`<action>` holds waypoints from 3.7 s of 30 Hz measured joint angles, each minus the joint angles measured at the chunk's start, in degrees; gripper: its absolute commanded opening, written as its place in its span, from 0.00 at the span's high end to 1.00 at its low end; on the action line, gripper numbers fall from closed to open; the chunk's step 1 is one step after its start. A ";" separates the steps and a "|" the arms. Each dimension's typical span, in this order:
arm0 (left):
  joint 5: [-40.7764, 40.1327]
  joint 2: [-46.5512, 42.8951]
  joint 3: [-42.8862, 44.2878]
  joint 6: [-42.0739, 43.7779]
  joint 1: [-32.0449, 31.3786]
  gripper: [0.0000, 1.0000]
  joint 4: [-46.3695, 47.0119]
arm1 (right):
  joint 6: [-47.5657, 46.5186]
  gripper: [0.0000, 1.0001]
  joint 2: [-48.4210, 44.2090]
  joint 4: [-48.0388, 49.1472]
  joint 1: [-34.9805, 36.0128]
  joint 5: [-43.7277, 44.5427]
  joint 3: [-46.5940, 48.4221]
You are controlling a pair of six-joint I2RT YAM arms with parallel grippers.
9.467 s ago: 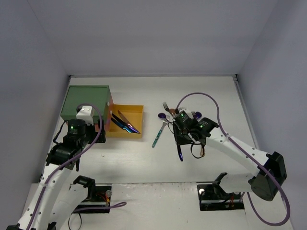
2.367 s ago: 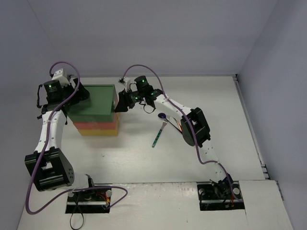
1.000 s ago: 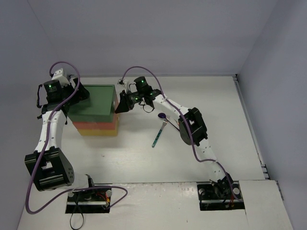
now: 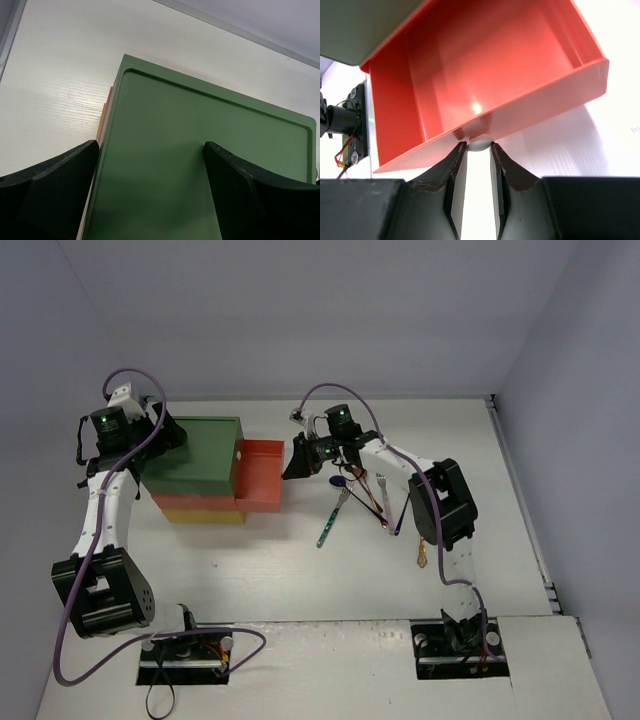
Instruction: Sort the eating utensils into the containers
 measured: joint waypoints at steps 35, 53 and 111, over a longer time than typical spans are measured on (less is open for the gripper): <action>-9.23 -22.00 11.42 3.54 -0.46 0.13 -18.53 | 10.43 0.46 -46.14 -14.63 -11.61 58.19 -33.36; -18.44 -52.74 -12.59 7.21 -19.54 0.13 -27.16 | 18.24 0.60 -46.06 -19.07 -20.07 61.41 -48.49; -16.89 -53.75 -21.92 4.20 -19.54 0.13 -25.27 | 10.71 1.00 -49.01 -20.64 -6.01 49.91 -24.71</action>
